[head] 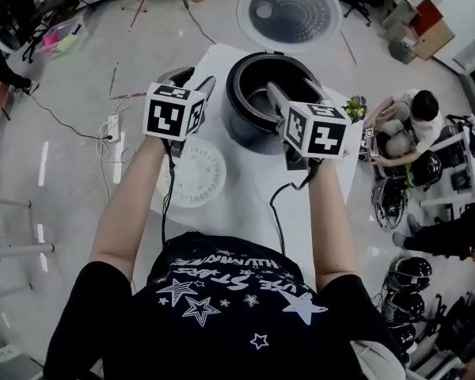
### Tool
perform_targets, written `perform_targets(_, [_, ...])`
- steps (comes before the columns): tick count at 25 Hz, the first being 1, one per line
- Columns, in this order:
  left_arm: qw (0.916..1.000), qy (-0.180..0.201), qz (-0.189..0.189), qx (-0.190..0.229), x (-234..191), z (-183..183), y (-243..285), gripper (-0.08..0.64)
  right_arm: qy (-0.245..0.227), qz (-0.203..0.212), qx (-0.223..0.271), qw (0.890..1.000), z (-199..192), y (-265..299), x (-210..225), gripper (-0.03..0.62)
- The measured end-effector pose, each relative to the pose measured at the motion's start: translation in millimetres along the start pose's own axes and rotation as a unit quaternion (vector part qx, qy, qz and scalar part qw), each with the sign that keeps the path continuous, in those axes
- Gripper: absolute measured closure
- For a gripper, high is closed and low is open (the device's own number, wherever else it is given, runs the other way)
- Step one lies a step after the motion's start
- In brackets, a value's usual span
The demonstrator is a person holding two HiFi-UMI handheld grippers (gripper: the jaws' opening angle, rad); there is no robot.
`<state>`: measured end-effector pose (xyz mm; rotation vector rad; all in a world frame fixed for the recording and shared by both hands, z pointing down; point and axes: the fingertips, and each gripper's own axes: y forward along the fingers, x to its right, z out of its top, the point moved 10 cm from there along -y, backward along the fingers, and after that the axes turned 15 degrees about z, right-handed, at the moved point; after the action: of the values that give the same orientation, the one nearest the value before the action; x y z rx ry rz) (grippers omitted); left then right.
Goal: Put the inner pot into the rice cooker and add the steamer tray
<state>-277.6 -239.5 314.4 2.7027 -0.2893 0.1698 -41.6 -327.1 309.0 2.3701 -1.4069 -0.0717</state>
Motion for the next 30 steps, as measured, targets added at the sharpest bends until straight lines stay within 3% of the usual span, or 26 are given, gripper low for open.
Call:
perform_targets(6, [0.9983, -0.024, 0.052, -0.012, -18, -33, -36, 0.449, -0.01, 0.062, -0.014, 0.998, -12, 13, -36, 0.264])
perform_targets(11, [0.9918, -0.056, 0.109, -0.037, -29, -79, -74, 0.506, -0.011, 0.121, -0.055, 0.991, -41, 13, -66, 0.278])
perform_targets(15, [0.9821, -0.083, 0.155, -0.067, -37, -112, -107, 0.558, 0.008, 0.193, -0.091, 0.977, -61, 18, -96, 0.285])
perform_targets(19, [0.9727, -0.11, 0.184, -0.088, -39, -131, -137, 0.558, 0.015, 0.239, -0.142, 0.96, -78, 23, -121, 0.282])
perform_targets(30, [0.9503, -0.163, 0.223, -0.143, -29, -201, -196, 0.558, 0.023, 0.204, -0.266, 0.942, -154, 33, -126, 0.278])
